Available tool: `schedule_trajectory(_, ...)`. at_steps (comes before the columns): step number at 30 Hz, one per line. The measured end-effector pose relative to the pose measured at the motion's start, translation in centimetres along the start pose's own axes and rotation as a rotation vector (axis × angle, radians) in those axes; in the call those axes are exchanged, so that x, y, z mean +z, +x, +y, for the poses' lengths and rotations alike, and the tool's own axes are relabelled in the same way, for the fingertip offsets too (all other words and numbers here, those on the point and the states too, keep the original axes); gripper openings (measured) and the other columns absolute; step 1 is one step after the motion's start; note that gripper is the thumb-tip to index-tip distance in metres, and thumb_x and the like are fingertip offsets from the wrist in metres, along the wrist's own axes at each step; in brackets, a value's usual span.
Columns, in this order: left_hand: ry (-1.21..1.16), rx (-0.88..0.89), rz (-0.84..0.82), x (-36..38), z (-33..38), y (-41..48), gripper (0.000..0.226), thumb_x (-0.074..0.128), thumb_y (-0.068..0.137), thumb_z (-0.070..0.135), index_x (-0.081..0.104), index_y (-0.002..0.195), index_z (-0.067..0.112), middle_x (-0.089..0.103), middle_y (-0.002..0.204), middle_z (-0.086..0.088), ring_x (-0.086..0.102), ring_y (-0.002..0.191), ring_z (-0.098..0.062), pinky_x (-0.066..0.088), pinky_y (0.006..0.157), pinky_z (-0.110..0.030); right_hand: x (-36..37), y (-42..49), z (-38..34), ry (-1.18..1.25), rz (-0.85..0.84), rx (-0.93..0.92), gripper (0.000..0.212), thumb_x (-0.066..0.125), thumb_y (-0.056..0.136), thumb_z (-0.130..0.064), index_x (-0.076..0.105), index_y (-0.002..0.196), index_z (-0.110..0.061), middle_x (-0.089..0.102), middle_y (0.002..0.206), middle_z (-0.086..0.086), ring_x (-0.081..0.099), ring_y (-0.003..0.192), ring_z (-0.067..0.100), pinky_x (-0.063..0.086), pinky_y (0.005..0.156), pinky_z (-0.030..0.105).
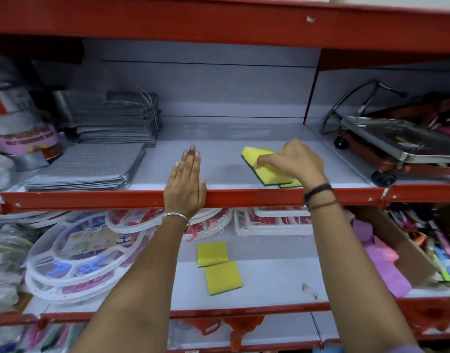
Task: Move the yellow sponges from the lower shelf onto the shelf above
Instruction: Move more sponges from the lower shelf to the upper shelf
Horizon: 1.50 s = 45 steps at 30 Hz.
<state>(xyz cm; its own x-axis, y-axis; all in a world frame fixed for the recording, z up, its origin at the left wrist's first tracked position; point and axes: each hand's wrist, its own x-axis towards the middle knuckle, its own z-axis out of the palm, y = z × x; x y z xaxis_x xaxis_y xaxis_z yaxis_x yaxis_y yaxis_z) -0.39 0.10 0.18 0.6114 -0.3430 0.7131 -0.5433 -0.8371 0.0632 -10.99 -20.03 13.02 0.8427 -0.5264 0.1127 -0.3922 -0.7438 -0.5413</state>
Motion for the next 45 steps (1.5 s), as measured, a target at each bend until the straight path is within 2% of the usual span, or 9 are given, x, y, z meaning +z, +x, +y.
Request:
schedule_trajectory(3, -0.004, 0.003, 0.0, 0.0, 0.0, 0.0, 0.058, 0.029, 0.091, 0.027, 0.028, 0.144, 0.003, 0.029, 0.152, -0.013, 0.026, 0.141, -0.023, 0.018, 0.114, -0.034, 2.4, 2.1, -0.7, -0.063, 0.047, -0.007, 0.047, 0.072, 0.06, -0.056, 0.057, 0.077, -0.015, 0.064, 0.102, 0.012, 0.06, 0.096, 0.032, 0.041, 0.072, 0.031)
schedule_trajectory(6, -0.005, 0.007, 0.007, 0.0, 0.0, 0.1, 0.058, 0.029, 0.09, 0.026, 0.029, 0.143, 0.003, 0.031, 0.151, -0.013, 0.027, 0.14, -0.023, 0.019, 0.114, -0.033, 5.0, 3.5, -0.9, -0.153, 0.064, -0.032, 0.061, 0.069, 0.07, -0.05, 0.059, 0.113, -0.009, 0.06, 0.124, 0.016, 0.057, 0.114, 0.034, 0.044, 0.085, 0.034)
schedule_trajectory(14, 0.0, 0.016, 0.045, 0.5, -0.2, 0.0, 0.057, 0.029, 0.091, 0.026, 0.03, 0.143, 0.004, 0.031, 0.151, -0.012, 0.028, 0.14, -0.022, 0.02, 0.114, -0.033, 7.1, 5.1, -0.4, -0.268, 0.016, 0.01, 0.071, 0.057, 0.078, -0.065, 0.056, 0.119, -0.007, 0.057, 0.127, 0.017, 0.053, 0.118, 0.034, 0.045, 0.09, 0.034)
schedule_trajectory(17, 0.001, 0.022, 0.067, 0.6, -0.2, -0.1, 0.057, 0.029, 0.091, 0.027, 0.03, 0.143, 0.003, 0.032, 0.151, -0.012, 0.029, 0.14, -0.023, 0.02, 0.114, -0.033, 6.5, 3.2, -0.3, -0.182, 0.149, -0.032, 0.074, 0.056, 0.078, -0.066, 0.058, 0.116, -0.002, 0.056, 0.124, 0.02, 0.052, 0.117, 0.037, 0.047, 0.087, 0.04)
schedule_trajectory(24, 0.019, 0.042, 0.124, 0.7, -0.2, 0.1, 0.056, 0.029, 0.092, 0.026, 0.031, 0.142, 0.002, 0.033, 0.15, -0.014, 0.03, 0.14, -0.024, 0.022, 0.114, -0.034, 10.7, -6.1, 2.9, 0.221, 0.414, -0.362, 0.032, 0.064, 0.082, -0.044, 0.063, 0.095, -0.016, 0.063, 0.097, 0.003, 0.061, 0.085, 0.025, 0.051, 0.068, 0.034)
schedule_trajectory(29, 0.026, 0.026, 0.135, 1.0, -0.2, -0.2, 0.056, 0.03, 0.092, 0.026, 0.033, 0.142, 0.002, 0.035, 0.149, -0.013, 0.03, 0.139, -0.024, 0.025, 0.114, -0.036, 21.1, -7.8, 8.3, 0.171, -0.023, -0.345, 0.028, 0.063, 0.085, -0.03, 0.061, 0.104, -0.009, 0.061, 0.101, 0.007, 0.06, 0.091, 0.027, 0.047, 0.076, 0.034)
schedule_trajectory(33, 0.028, 0.023, 0.145, 1.2, -0.3, -0.2, 0.056, 0.031, 0.092, 0.026, 0.032, 0.142, 0.003, 0.034, 0.15, -0.013, 0.029, 0.14, -0.023, 0.025, 0.114, -0.036, 27.3, -7.2, 12.3, -0.093, -0.487, -0.277, 0.062, 0.059, 0.087, -0.031, 0.037, 0.14, -0.008, 0.043, 0.142, 0.012, 0.043, 0.13, 0.031, 0.035, 0.106, 0.038)
schedule_trajectory(35, 0.033, 0.028, 0.148, 1.3, -0.4, -0.1, 0.056, 0.03, 0.091, 0.027, 0.032, 0.142, 0.003, 0.035, 0.149, -0.014, 0.03, 0.14, -0.024, 0.026, 0.114, -0.037, 29.2, -7.1, 13.5, -0.193, -0.627, -0.293, 0.076, 0.062, 0.084, -0.033, 0.025, 0.146, -0.01, 0.028, 0.154, 0.01, 0.032, 0.139, 0.029, 0.03, 0.112, 0.039)
schedule_trajectory(45, 0.034, 0.022, 0.141, 1.3, -0.4, -0.2, 0.056, 0.029, 0.092, 0.027, 0.031, 0.143, 0.003, 0.035, 0.149, -0.013, 0.03, 0.14, -0.024, 0.021, 0.115, -0.035, 30.1, -7.1, 13.3, -0.464, -0.594, -0.317, 0.073, 0.072, 0.065, -0.049, 0.049, 0.122, -0.01, 0.044, 0.123, 0.012, 0.042, 0.116, 0.032, 0.037, 0.095, 0.042)
